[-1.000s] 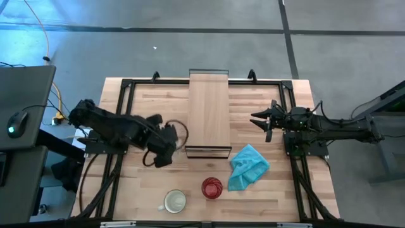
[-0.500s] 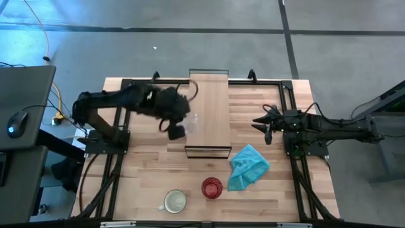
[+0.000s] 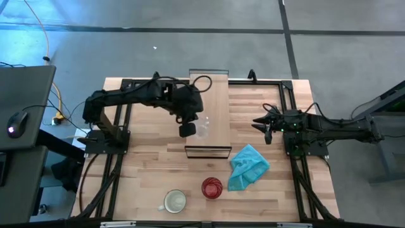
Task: Stack small to large cups/mugs on shelf
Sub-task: Put the transparent mug on the shelf
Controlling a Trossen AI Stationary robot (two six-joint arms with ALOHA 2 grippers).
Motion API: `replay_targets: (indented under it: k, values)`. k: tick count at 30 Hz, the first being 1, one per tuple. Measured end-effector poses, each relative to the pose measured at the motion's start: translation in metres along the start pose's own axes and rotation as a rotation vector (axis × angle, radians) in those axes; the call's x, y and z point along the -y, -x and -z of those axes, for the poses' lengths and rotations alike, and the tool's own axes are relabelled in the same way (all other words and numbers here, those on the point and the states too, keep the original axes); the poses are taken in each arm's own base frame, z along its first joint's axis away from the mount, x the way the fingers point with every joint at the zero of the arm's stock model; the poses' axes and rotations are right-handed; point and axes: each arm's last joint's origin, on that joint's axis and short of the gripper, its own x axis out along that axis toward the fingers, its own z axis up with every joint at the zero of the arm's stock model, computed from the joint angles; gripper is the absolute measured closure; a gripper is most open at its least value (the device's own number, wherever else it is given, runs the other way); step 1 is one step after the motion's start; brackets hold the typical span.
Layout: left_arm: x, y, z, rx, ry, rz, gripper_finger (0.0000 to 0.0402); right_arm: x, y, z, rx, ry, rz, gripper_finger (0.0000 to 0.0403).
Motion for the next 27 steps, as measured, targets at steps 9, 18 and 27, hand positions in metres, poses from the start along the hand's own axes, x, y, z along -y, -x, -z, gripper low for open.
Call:
replay_targets:
  k: [9,18,27]
  values:
    - [0.002,0.004,-0.018,0.039,-0.008,0.016,0.0401,0.0,0.0,0.0,-0.001,0.007,-0.001,0.0287]
    - [0.003,-0.017,-0.034,-0.073,-0.026,0.012,0.0401,0.0,0.0,0.001,-0.009,0.019,0.001,0.0287]
    - [0.004,-0.037,-0.036,-0.137,-0.035,0.024,0.0401,0.0,0.0,0.001,-0.016,0.02,0.004,0.0287]
